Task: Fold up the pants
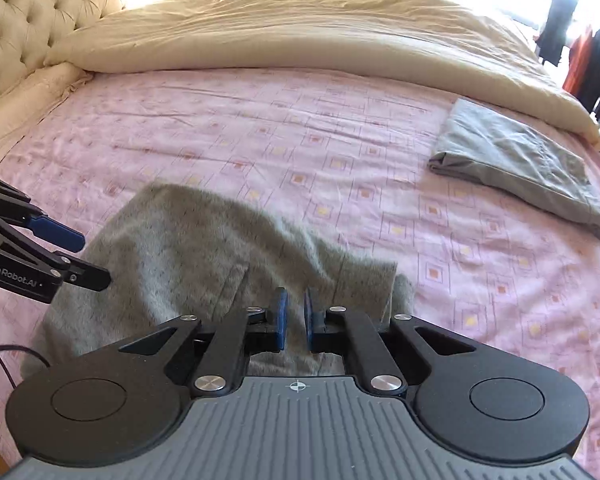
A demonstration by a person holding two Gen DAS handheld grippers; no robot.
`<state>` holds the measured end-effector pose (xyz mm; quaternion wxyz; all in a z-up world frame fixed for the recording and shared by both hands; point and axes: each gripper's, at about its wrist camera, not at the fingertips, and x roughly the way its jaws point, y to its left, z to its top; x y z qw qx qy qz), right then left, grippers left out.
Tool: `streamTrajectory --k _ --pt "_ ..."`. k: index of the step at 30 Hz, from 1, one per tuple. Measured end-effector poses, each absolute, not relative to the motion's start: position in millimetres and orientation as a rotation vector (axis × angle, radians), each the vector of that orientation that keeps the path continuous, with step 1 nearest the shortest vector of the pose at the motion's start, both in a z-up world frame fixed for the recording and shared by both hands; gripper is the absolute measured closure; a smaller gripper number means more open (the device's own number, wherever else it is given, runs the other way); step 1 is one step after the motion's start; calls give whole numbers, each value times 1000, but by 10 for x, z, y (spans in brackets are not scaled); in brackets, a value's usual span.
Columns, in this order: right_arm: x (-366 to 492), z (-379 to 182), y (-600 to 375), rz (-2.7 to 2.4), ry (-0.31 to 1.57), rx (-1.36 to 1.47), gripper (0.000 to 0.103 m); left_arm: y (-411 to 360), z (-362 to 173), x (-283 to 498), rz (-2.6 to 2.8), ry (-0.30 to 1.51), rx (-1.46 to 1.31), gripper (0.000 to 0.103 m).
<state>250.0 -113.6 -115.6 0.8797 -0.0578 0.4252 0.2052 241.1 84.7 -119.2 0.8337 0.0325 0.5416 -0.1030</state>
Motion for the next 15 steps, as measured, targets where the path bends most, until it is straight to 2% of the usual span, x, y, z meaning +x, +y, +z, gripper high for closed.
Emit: streamTrajectory --k 4,7,10,15 --pt "2798 -1290 -1082 392 900 -112 95 747 -1313 2770 -199 1140 112 45" --pt "2999 -1524 -1107 317 996 -123 95 759 -1505 3028 -167 1188 84 43" --pt "3113 -1703 -1195 290 1032 -77 95 826 -1695 3219 -138 1239 24 36" --pt "3156 -1779 -1254 281 1026 -25 95 975 -1793 3417 -104 1238 -62 18"
